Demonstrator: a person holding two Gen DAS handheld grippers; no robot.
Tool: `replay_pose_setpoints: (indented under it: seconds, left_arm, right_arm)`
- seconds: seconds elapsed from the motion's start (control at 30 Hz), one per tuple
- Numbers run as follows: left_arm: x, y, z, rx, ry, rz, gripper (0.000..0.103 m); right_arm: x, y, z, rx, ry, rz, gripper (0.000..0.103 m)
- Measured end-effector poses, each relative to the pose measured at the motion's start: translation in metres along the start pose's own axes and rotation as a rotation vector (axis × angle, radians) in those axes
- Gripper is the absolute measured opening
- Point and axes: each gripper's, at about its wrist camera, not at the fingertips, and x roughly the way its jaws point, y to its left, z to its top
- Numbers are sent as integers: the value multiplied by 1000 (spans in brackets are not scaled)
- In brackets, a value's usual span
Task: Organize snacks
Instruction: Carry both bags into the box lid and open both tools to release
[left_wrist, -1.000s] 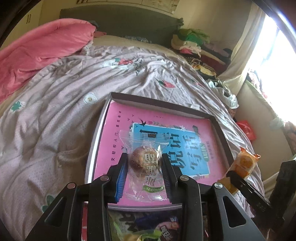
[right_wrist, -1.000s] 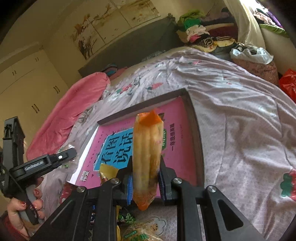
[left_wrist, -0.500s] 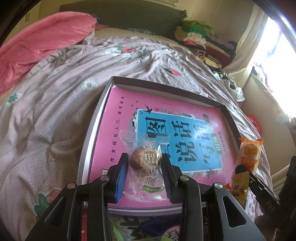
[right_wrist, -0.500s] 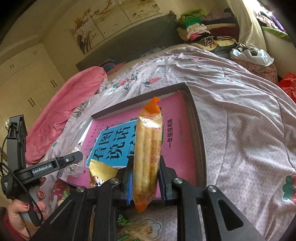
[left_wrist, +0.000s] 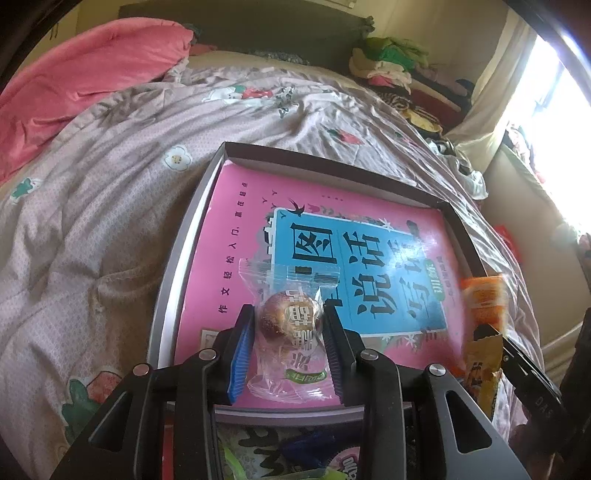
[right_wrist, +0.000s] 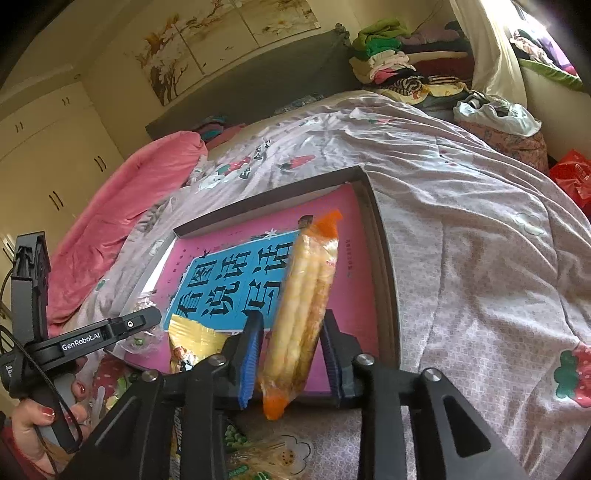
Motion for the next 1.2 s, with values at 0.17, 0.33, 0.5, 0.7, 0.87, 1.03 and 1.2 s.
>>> replay_pose_setpoints:
  seconds: [0.17,0.33,0.5,0.7,0.87,1.03,1.2]
  left_arm:
    - [-1,1,1,0,-3,-3,41]
    - [-6,1,0,6,-11,-7,51]
    - [-12,2,0,0,-21,-14,52]
    - [-24,4,1,-7,-41,-34,61]
    - [-32,2,0,-1,-50,-40,66]
    - [-39,3,-2,1,-57,-41,71]
    - [-47,6,-2,2,-68,-41,75]
  right_arm:
    - [-3,1,0,-6,-10,-6,43]
    - [-6,-2,0,3,-22,-12,50]
    - [-13,-3,1,3,-43,-19,52]
    - [-15,4,-5,-63,-26,-86,52]
    - [-15,7,-4,-108,-41,-152,52]
    - [-16,17,-6,-185,-57,-219,52]
    - [-21,19,-6,-189,-74,-213,52]
